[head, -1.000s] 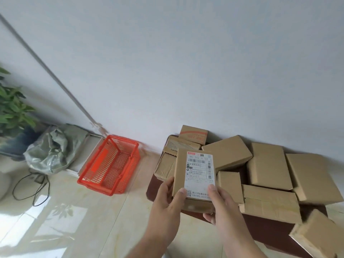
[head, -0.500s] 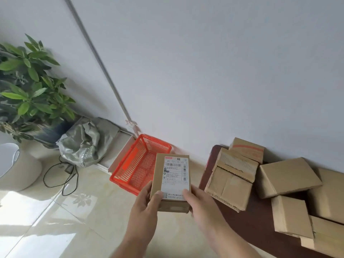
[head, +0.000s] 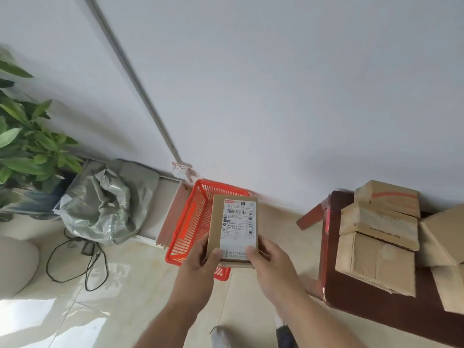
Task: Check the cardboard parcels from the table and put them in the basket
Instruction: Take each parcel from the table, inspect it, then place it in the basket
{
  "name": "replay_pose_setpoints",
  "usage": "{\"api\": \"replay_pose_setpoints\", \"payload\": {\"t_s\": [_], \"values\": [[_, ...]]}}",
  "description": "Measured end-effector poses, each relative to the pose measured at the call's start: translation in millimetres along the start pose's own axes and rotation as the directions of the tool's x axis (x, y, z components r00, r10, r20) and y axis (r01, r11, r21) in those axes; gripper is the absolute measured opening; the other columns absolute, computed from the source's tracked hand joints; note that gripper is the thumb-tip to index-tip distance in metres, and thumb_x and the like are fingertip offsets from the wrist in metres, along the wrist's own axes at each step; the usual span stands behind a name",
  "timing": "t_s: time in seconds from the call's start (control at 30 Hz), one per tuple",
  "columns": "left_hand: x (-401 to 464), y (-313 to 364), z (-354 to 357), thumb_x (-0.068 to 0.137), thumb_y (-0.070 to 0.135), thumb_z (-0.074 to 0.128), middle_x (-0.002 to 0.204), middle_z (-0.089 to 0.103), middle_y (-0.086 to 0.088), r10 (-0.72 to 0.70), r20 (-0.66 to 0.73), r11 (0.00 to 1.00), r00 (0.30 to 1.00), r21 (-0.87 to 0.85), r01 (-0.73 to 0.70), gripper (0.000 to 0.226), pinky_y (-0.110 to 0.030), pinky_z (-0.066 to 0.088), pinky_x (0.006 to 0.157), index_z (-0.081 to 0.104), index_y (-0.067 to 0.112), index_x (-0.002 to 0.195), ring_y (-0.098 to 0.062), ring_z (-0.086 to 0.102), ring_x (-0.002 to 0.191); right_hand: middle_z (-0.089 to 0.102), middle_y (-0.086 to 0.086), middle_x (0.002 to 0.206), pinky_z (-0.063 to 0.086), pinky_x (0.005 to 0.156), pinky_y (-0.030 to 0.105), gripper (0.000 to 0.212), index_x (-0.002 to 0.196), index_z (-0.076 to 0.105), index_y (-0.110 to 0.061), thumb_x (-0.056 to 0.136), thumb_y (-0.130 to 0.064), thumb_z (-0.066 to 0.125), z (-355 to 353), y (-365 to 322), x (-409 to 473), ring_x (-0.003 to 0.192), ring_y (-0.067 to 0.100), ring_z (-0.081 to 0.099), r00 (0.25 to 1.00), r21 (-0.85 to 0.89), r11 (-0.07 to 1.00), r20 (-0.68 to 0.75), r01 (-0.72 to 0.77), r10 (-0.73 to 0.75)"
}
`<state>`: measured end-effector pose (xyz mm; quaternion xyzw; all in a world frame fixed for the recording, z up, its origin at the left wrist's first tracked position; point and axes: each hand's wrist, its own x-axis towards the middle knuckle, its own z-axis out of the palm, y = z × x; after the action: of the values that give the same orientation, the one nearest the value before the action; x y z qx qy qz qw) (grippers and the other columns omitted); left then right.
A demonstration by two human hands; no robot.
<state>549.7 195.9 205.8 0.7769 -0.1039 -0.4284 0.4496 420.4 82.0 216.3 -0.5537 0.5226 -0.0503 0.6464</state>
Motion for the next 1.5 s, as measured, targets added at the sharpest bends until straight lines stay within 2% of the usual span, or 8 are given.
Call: {"api": "replay_pose_setpoints", "payload": {"t_s": [0.2,0.37,0.5,0.9,1.2,1.33,1.4,1.5], "values": [[91,-6,-16,0.105,0.019,0.063,0.111,0.075,0.024,-0.072,-0.009,0.993,0.997,0.089,0.073,0.038,-0.011,0.046,0.082,0.056,0.05,0.126,0.001,0.068,0.111,0.071,-0.02,0.115,0.053,0.064,0.01,0.021,0.121,0.061,-0.044,0.107,-0.028,0.06,39,2,92,0.086,-0.007,0.072,0.997,-0.02,0.997,-0.031,-0.078,0.077],[205,-71,-12,0.104,0.018,0.063,0.114,0.075,0.02,-0.113,0.004,0.981,0.994,0.158,0.111,0.036,-0.014,0.049,0.075,0.057,0.04,0.131,0.007,0.071,0.095,0.07,-0.014,0.107,0.06,0.087,0.034,0.012,0.103,0.052,-0.034,0.103,-0.031,0.064,84,62,197,0.094,0.004,0.07,0.975,-0.052,0.981,-0.131,-0.189,0.181],[296,-144,1,0.103,0.015,0.064,0.119,0.076,0.016,-0.185,0.031,0.97,0.982,0.165,0.178,0.038,-0.034,0.054,0.102,0.06,0.035,0.135,-0.003,0.07,0.112,0.066,-0.009,0.112,0.058,0.093,0.04,0.003,0.103,0.058,-0.034,0.102,-0.033,0.06,119,118,277,0.097,0.011,0.067,0.945,-0.094,0.958,-0.215,-0.269,0.245],[530,-354,63,0.094,0.023,0.067,0.122,0.075,0.016,-0.172,0.127,0.972,0.977,0.183,0.148,0.049,-0.046,0.055,0.106,0.057,0.032,0.142,-0.005,0.071,0.114,0.072,-0.012,0.122,0.055,0.079,0.028,0.05,0.129,0.064,-0.029,0.082,-0.043,0.07,205,271,489,0.105,0.02,0.071,0.866,0.059,0.892,-0.219,-0.448,0.449],[593,-419,97,0.092,0.031,0.073,0.119,0.076,0.018,-0.243,0.186,0.962,0.952,0.174,0.212,0.052,-0.043,0.06,0.099,0.057,0.042,0.14,-0.007,0.074,0.109,0.062,-0.001,0.138,0.058,0.102,0.038,0.074,0.138,0.064,-0.017,0.071,-0.05,0.063,227,356,571,0.118,0.022,0.067,0.847,0.089,0.894,-0.291,-0.44,0.446],[582,-400,101,0.105,0.022,0.06,0.109,0.061,0.036,-0.255,0.183,0.939,0.949,0.28,0.198,0.05,-0.006,0.046,0.081,0.048,0.044,0.148,0.019,0.057,0.096,0.057,-0.002,0.145,0.055,0.107,0.041,0.065,0.136,0.067,-0.019,0.078,-0.048,0.061,225,358,569,0.125,0.021,0.064,0.851,0.09,0.9,-0.296,-0.427,0.433],[571,-383,101,0.107,0.026,0.058,0.125,0.059,0.031,-0.276,0.193,0.921,0.941,0.332,0.203,0.06,-0.008,0.042,0.091,0.034,0.035,0.161,0.012,0.058,0.111,0.051,-0.005,0.153,0.052,0.111,0.04,0.058,0.14,0.064,-0.024,0.086,-0.045,0.061,220,349,556,0.134,0.02,0.058,0.868,0.063,0.91,-0.28,-0.409,0.41],[542,-351,88,0.108,0.041,0.055,0.165,0.042,-0.002,-0.33,0.151,0.886,0.932,0.389,0.251,0.073,-0.037,0.034,0.117,0.015,0.031,0.168,-0.023,0.04,0.151,0.057,-0.014,0.148,0.05,0.112,0.038,0.053,0.145,0.061,-0.031,0.092,-0.036,0.061,211,325,517,0.137,0.016,0.056,0.906,0.04,0.933,-0.228,-0.357,0.357]]}}
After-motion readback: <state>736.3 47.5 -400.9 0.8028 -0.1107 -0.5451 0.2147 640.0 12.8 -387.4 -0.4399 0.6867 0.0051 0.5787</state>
